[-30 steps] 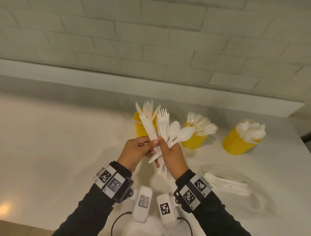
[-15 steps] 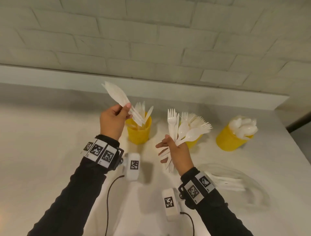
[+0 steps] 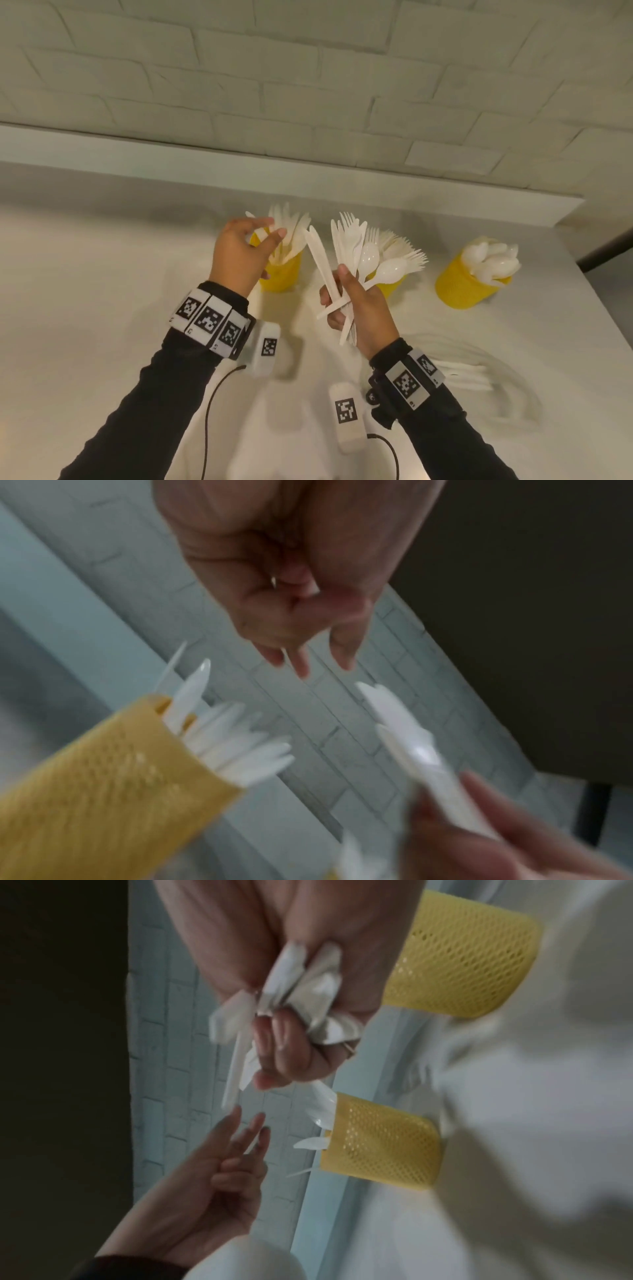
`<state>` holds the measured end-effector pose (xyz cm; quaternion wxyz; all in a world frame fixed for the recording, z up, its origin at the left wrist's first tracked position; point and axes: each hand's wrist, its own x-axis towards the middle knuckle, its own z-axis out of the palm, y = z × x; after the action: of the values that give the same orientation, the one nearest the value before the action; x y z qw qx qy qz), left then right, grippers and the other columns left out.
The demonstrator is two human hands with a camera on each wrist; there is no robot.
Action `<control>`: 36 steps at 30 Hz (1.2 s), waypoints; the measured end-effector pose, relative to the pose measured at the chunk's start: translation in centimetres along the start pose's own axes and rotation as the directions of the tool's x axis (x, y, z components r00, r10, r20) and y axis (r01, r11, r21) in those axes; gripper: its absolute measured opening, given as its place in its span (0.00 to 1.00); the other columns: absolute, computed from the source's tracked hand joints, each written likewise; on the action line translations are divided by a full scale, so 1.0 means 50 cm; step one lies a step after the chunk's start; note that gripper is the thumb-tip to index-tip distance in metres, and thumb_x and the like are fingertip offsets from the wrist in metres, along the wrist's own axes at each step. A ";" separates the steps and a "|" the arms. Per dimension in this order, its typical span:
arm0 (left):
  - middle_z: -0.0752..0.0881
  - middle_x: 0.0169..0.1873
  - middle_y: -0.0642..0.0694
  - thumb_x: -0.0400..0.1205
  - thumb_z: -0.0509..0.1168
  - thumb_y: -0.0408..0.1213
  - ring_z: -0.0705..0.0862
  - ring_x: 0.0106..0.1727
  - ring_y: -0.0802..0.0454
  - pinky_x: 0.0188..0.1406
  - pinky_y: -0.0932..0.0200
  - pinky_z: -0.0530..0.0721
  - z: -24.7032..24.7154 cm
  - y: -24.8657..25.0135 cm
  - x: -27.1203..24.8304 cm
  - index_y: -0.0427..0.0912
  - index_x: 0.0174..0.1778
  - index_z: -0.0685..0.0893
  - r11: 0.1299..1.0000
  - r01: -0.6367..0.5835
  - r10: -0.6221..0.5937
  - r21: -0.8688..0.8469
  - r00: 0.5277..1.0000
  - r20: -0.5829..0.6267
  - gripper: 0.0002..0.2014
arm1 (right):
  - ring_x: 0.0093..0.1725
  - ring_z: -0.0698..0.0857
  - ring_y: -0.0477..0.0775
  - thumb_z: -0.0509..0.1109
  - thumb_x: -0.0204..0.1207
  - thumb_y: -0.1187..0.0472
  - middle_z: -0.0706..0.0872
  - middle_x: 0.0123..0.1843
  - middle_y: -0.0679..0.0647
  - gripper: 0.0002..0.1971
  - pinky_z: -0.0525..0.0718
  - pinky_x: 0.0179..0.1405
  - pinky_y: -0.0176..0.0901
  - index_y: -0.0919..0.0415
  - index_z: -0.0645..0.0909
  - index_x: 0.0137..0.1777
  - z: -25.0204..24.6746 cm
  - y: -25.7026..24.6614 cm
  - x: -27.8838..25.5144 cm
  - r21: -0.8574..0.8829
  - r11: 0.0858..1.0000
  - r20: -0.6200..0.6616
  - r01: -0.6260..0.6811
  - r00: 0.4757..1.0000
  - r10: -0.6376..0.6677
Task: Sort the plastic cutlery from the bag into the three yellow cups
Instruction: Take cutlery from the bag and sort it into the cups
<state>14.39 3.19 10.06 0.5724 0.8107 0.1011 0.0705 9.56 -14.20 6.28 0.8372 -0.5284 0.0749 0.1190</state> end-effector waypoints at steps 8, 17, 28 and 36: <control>0.87 0.35 0.52 0.77 0.69 0.39 0.74 0.22 0.62 0.17 0.67 0.71 0.046 -0.024 -0.101 0.60 0.45 0.86 0.983 0.108 -0.055 -0.149 0.945 0.322 0.08 | 0.13 0.68 0.48 0.51 0.85 0.50 0.80 0.29 0.66 0.26 0.64 0.14 0.32 0.75 0.79 0.58 0.025 0.005 -0.005 -0.065 0.998 0.013 -0.025 1.000 0.025; 0.86 0.21 0.55 0.77 0.68 0.33 0.81 0.24 0.64 0.29 0.75 0.76 0.059 -0.018 -0.126 0.37 0.44 0.89 0.940 0.179 -0.076 -0.290 0.940 0.333 0.06 | 0.15 0.77 0.49 0.55 0.84 0.48 0.79 0.19 0.51 0.20 0.75 0.14 0.35 0.66 0.79 0.51 0.039 0.002 -0.016 -0.315 0.949 -0.066 -0.022 0.998 0.002; 0.85 0.26 0.54 0.78 0.67 0.37 0.81 0.26 0.68 0.35 0.76 0.80 -0.011 -0.004 -0.026 0.44 0.41 0.88 0.970 -0.076 0.019 -0.229 0.971 -0.238 0.05 | 0.11 0.72 0.51 0.54 0.84 0.48 0.73 0.24 0.54 0.19 0.72 0.12 0.35 0.62 0.77 0.46 -0.013 0.003 -0.002 -0.263 0.960 -0.149 -0.091 0.987 0.053; 0.88 0.55 0.40 0.76 0.69 0.35 0.87 0.52 0.46 0.53 0.63 0.79 0.029 -0.034 0.048 0.35 0.61 0.83 0.995 0.038 -0.027 0.092 0.993 -0.119 0.17 | 0.12 0.66 0.50 0.61 0.83 0.55 0.71 0.22 0.53 0.13 0.67 0.14 0.33 0.51 0.71 0.66 -0.029 -0.008 -0.009 -0.170 0.983 -0.005 -0.062 0.998 0.062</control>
<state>16.90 2.99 7.98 0.5277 0.8294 0.1511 0.1040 9.23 -15.72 6.15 0.7849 -0.5955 0.0806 0.1512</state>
